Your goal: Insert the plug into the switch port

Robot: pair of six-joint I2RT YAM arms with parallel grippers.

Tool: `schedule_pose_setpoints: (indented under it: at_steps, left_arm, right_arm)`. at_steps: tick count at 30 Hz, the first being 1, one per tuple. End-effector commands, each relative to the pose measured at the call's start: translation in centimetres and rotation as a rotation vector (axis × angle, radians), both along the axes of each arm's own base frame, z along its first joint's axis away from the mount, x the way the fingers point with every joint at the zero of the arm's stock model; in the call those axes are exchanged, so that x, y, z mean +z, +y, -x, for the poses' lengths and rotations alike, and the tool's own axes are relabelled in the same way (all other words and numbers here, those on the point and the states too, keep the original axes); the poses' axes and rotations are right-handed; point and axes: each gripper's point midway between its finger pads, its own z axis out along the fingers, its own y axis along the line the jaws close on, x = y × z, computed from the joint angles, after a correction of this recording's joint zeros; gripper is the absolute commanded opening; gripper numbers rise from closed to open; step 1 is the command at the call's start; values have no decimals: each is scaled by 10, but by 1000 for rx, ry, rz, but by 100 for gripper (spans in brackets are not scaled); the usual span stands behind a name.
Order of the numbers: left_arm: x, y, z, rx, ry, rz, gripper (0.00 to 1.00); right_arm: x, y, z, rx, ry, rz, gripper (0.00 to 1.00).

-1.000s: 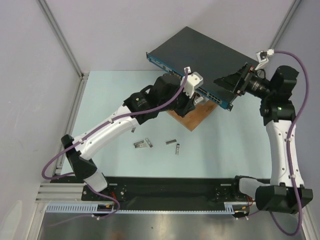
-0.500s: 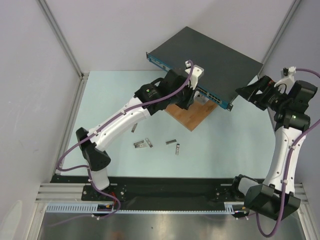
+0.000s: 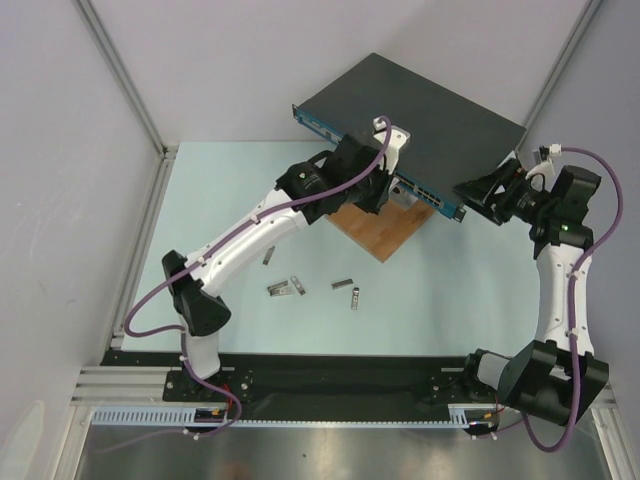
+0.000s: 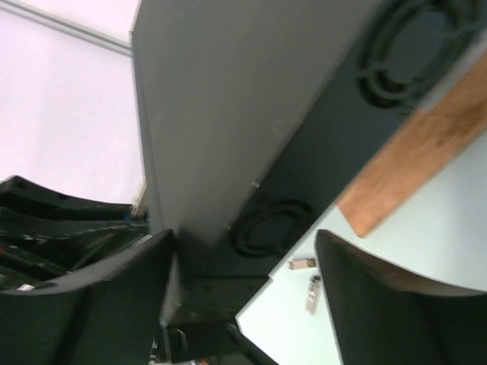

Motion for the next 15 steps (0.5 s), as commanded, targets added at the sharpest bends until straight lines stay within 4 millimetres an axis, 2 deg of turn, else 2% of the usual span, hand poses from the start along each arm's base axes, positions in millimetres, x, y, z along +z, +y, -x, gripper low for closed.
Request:
schedule_pose_setpoints:
  at_steps: [1, 5, 6, 12, 15]
  left_arm:
    - [20, -4, -7, 9, -36, 51, 0]
    - [21, -7, -10, 10, -39, 55, 0]
    - [21, -7, -11, 14, -40, 56, 0]
    - [23, -8, -17, 30, -45, 66, 0]
    - [23, -8, -21, 37, -48, 66, 0]
  right_arm:
    - [15, 12, -4, 41, -67, -19, 77]
    - [13, 23, -4, 67, -60, -25, 65]
    - [12, 24, -4, 68, -55, -28, 60]
    - [9, 28, -3, 76, -41, -44, 42]
    - [7, 30, -3, 82, -36, -46, 37]
